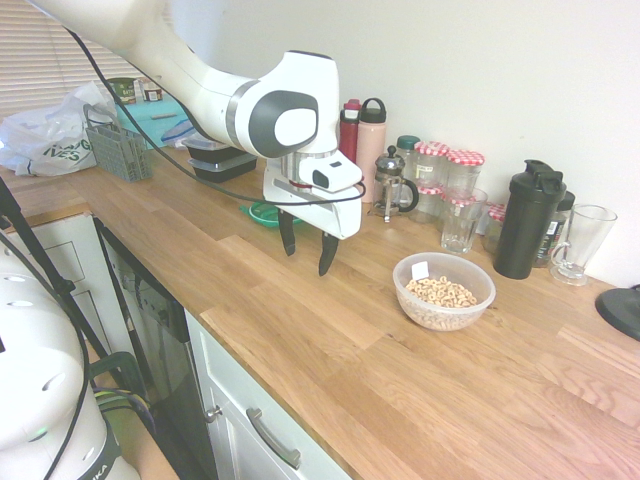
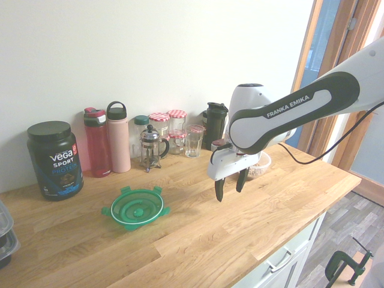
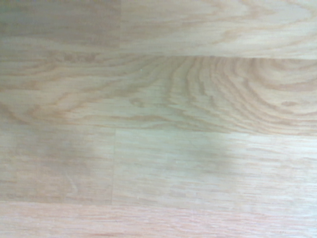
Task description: Cover the lid of food container
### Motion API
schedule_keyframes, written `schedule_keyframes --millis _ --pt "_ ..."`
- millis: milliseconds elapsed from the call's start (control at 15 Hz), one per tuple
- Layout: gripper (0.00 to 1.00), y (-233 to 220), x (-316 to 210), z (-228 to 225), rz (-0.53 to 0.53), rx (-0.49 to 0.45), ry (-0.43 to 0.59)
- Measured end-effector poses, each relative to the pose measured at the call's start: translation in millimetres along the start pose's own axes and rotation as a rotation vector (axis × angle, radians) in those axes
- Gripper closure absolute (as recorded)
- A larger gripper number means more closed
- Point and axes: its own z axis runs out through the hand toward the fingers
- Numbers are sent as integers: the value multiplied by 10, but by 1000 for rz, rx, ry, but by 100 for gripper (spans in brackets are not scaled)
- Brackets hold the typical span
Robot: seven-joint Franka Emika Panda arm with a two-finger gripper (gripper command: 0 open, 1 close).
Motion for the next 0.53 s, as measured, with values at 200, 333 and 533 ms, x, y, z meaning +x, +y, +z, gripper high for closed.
schedule_keyframes --millis 200,333,533 --pt "0 -55 18 -69 15 46 -24" --pt "0 -181 32 -220 20 139 -73" --pt "0 -349 69 -223 17 255 -168"
